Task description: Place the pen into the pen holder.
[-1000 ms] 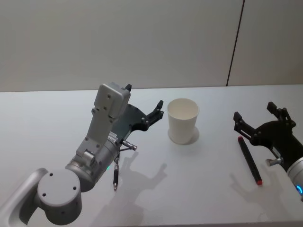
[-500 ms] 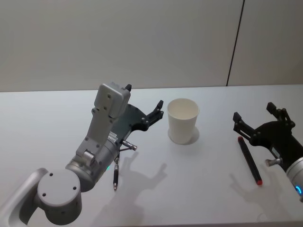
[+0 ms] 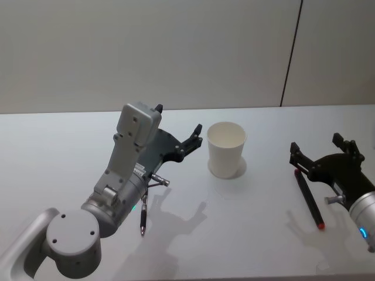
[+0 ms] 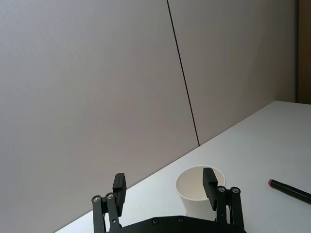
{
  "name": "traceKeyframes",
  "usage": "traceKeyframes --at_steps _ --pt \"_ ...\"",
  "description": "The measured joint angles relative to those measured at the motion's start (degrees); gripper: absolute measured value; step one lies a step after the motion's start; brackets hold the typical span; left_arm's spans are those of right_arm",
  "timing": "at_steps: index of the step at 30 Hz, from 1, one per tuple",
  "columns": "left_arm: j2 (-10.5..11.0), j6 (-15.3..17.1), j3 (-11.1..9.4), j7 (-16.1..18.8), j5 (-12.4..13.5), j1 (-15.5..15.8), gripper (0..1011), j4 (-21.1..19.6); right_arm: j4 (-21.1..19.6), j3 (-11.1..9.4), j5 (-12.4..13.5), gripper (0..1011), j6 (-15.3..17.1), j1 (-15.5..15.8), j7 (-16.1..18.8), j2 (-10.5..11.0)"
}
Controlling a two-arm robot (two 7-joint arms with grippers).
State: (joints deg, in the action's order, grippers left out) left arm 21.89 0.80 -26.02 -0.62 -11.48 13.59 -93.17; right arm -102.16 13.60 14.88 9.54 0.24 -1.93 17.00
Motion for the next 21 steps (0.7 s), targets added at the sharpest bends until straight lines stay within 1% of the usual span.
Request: traceKeyframes --at_steps 1,3,4,6,8,9,15,16,21 --pt "0.0 0.0 0.0 0.0 0.0 0.0 1004 0.0 0.0 0.0 0.0 1001 0.0 0.0 0.0 0.0" --pt "0.0 0.0 0.0 0.0 0.0 0.0 1004 0.0 0.09 -0.12 -0.26 1002 1.89 -0.46 -0.99 -0.32" --pt "0.0 0.0 0.0 0.0 0.0 0.0 1004 0.0 0.09 -0.12 -0.26 1002 1.89 -0.46 -0.99 -0.32" --pt "0.0 0.0 0.0 0.0 0.0 0.0 1004 0.0 0.52 -0.31 -0.56 1002 3.93 -1.07 -1.78 -0.65" --pt "0.0 0.0 0.0 0.0 0.0 0.0 1004 0.0 0.75 -0.39 -0.71 1002 4.87 -1.37 -2.07 -0.78" --pt "0.0 0.0 0.0 0.0 0.0 0.0 1004 0.0 0.99 -0.47 -0.83 1001 5.84 -1.69 -2.3 -0.92" --pt "0.0 0.0 0.0 0.0 0.0 0.0 1004 0.0 2.06 -0.78 -1.18 1001 9.57 -3.13 -2.75 -1.49" --pt "0.0 0.0 0.0 0.0 0.0 0.0 1004 0.0 2.48 -0.84 -1.23 1001 10.62 -3.66 -2.79 -1.73" --pt "0.0 0.0 0.0 0.0 0.0 0.0 1004 0.0 3.87 -1.02 -1.32 1002 13.83 -5.45 -2.8 -2.45"
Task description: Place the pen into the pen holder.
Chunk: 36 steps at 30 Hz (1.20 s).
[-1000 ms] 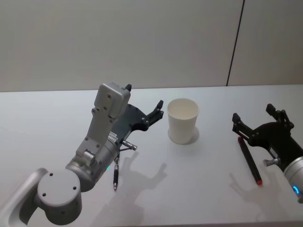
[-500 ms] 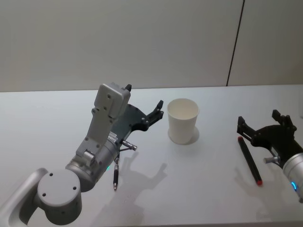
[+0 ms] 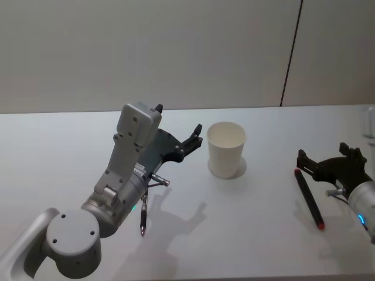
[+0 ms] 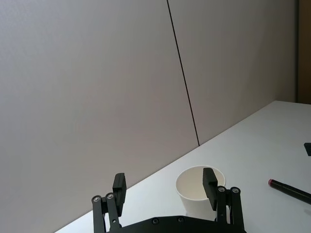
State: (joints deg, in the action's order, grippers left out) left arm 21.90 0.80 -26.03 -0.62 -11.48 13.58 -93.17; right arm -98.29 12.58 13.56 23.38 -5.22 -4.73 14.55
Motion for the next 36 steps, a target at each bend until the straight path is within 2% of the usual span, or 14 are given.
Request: traceKeyframes --at_steps 13,20,36 --pt "0.0 0.0 0.0 0.0 0.0 0.0 1004 0.0 6.13 -0.24 -0.32 1001 8.77 -6.1 1.01 -2.69" --pt "0.0 0.0 0.0 0.0 0.0 0.0 1004 0.0 9.81 -0.4 -0.33 1002 12.08 -8.8 1.19 -3.88" --pt "0.0 0.0 0.0 0.0 0.0 0.0 1004 0.0 18.03 -0.68 -1.37 1002 15.38 -13.28 1.37 -5.79"
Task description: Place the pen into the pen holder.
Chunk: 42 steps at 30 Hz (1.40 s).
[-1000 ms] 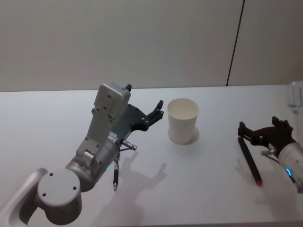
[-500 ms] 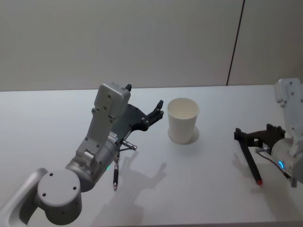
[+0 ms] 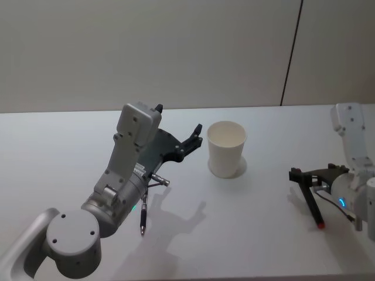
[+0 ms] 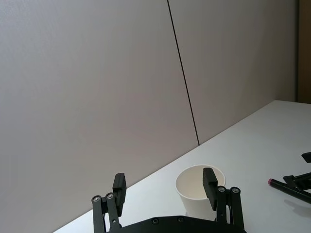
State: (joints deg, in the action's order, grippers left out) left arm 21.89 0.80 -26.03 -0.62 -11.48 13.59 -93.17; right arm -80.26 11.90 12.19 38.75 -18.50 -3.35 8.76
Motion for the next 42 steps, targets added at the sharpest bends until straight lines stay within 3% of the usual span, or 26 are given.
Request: traceKeyframes --at_steps 14,37,42 --pt "0.0 0.0 0.0 0.0 0.0 0.0 1004 0.0 5.86 -0.26 -0.57 1002 0.71 -3.46 0.56 -1.4" --pt "0.0 0.0 0.0 0.0 0.0 0.0 1004 0.0 12.21 -0.51 -2.22 1002 0.8 -7.19 2.14 -2.59" --pt "0.0 0.0 0.0 0.0 0.0 0.0 1004 0.0 13.17 -0.57 -2.51 907 0.69 -7.51 2.55 -2.7"
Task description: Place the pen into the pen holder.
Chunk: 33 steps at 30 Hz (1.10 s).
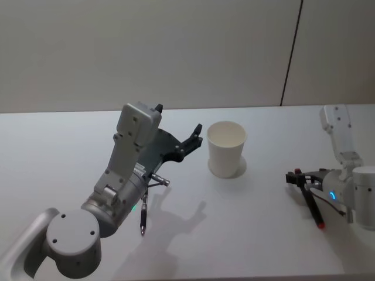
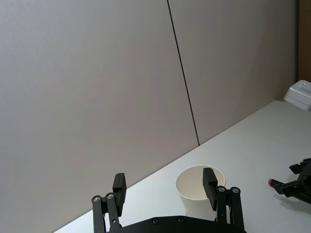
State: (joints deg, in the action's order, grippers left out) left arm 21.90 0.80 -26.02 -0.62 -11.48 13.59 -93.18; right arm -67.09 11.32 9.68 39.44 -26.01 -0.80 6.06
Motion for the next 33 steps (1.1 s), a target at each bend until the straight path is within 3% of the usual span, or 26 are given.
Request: traceKeyframes --at_steps 23,33 --pt "0.0 0.0 0.0 0.0 0.0 0.0 1004 0.0 3.45 -0.03 -0.94 204 -0.55 -0.8 1.86 -0.46" --pt "0.0 0.0 0.0 -0.01 0.0 0.0 1004 0.0 4.9 -0.54 -0.39 185 -1.12 -1.27 2.46 -0.6"
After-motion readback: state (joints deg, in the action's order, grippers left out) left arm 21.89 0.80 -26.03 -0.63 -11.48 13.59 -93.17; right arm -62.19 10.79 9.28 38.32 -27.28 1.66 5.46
